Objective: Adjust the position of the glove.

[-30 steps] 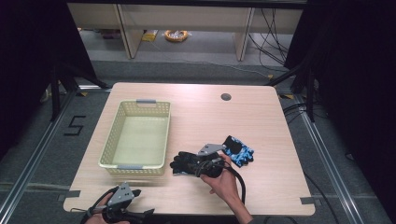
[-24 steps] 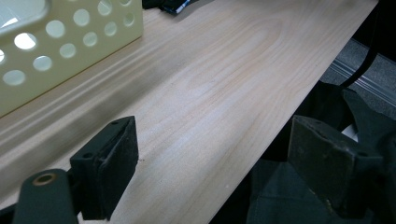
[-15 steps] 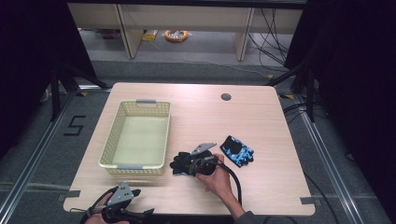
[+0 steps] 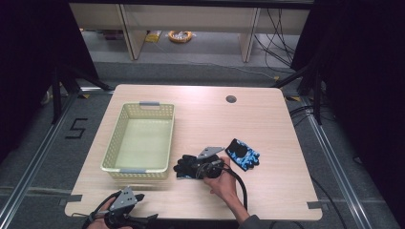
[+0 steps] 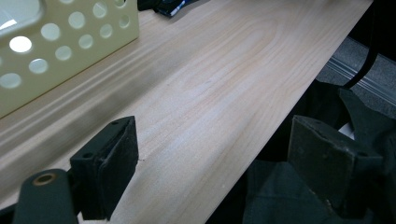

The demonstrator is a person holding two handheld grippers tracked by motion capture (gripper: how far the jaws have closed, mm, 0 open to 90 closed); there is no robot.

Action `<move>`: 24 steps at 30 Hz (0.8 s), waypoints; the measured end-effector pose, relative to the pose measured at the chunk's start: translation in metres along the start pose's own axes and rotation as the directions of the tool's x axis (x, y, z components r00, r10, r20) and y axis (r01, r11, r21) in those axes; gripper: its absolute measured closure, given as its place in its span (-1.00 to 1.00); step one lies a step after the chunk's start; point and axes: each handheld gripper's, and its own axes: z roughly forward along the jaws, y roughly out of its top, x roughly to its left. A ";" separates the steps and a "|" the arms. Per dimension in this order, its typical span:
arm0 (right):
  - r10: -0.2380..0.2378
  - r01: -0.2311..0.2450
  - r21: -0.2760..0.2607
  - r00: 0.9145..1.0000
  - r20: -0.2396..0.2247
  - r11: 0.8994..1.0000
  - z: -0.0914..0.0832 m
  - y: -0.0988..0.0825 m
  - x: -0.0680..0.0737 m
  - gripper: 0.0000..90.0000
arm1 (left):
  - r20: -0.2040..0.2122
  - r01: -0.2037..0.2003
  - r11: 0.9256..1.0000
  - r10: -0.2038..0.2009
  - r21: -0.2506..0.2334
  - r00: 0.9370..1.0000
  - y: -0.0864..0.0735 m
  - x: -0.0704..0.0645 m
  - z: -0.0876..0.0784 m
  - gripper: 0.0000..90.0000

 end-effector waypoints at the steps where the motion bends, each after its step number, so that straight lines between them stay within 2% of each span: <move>1: -0.005 0.005 -0.012 1.000 0.001 1.000 -0.003 0.001 0.000 0.97 | -0.009 -0.018 1.000 0.018 0.004 1.000 0.000 0.001 0.000 -0.65; 2: -0.005 0.005 -0.035 1.000 -0.002 0.999 -0.005 0.003 0.000 0.97 | -0.009 -0.054 0.998 0.054 0.016 0.998 0.001 0.003 -0.001 -0.65; 5: -0.023 0.023 -0.047 1.000 -0.009 0.999 -0.016 0.010 -0.002 0.97 | -0.005 -0.040 0.999 0.040 0.016 0.999 0.001 0.002 -0.001 -0.65; 6: -0.030 0.029 -0.050 1.000 -0.011 0.998 -0.019 0.012 -0.002 0.97 | -0.005 -0.042 0.999 0.042 0.006 0.999 0.001 0.002 0.000 -0.65; 7: -0.033 0.032 -0.052 0.999 -0.009 0.998 -0.021 0.014 -0.002 0.97 | -0.007 -0.050 0.999 0.051 0.021 0.999 0.001 0.003 -0.001 -0.65; 8: -0.023 0.022 -0.051 1.000 -0.013 0.998 -0.024 0.015 -0.002 0.97 | -0.013 -0.020 1.000 0.021 0.023 1.000 0.000 0.002 -0.001 -0.65; 9: -0.039 0.038 -0.065 0.999 -0.024 0.997 -0.026 0.017 -0.004 0.97 | -0.013 -0.021 1.000 0.021 0.021 1.000 0.000 0.002 -0.001 -0.65; 10: -0.039 0.037 -0.064 0.999 -0.023 0.997 -0.028 0.018 -0.004 0.97 | 0.002 0.007 1.000 -0.007 -0.007 1.000 0.000 0.000 0.000 -0.65; 12: -0.035 0.032 -0.085 0.999 -0.030 0.996 -0.032 0.019 -0.004 0.97 | -0.014 -0.011 1.000 0.012 0.009 1.000 0.000 0.001 -0.001 -0.65; 13: -0.046 0.043 -0.088 0.998 -0.037 0.995 -0.035 0.021 -0.005 0.97 | -0.004 -0.029 0.999 0.029 0.019 1.000 0.001 0.002 -0.003 -0.65; 14: -0.034 0.031 -0.094 0.999 -0.037 0.995 -0.039 0.022 -0.004 0.97 | 0.001 -0.015 1.000 0.015 -0.003 1.000 0.001 0.001 -0.001 -0.65; 18: -0.052 0.046 -0.113 0.997 -0.055 0.992 -0.055 0.025 -0.004 0.97 | -0.001 -0.023 1.000 0.023 0.004 1.000 0.001 0.002 -0.002 -0.65; 20: -0.049 0.039 -0.137 0.996 -0.074 0.990 -0.063 0.023 -0.003 0.97 | -0.005 -0.004 1.000 0.004 0.001 1.000 0.001 0.001 -0.002 -0.65; 21: -0.046 0.035 -0.134 0.996 -0.077 0.990 -0.068 0.021 -0.003 0.97 | -0.006 -0.020 1.000 0.020 -0.002 1.000 0.001 0.002 -0.003 -0.65; 23: -0.065 0.050 -0.150 0.993 -0.093 0.987 -0.077 0.017 -0.003 0.97 | -0.007 -0.019 1.000 0.019 -0.002 1.000 0.001 0.002 -0.003 -0.65; 24: -0.034 0.020 -0.151 0.996 -0.086 0.988 -0.083 0.014 -0.001 0.97 | -0.007 -0.019 1.000 0.019 -0.001 1.000 0.001 0.002 -0.002 -0.65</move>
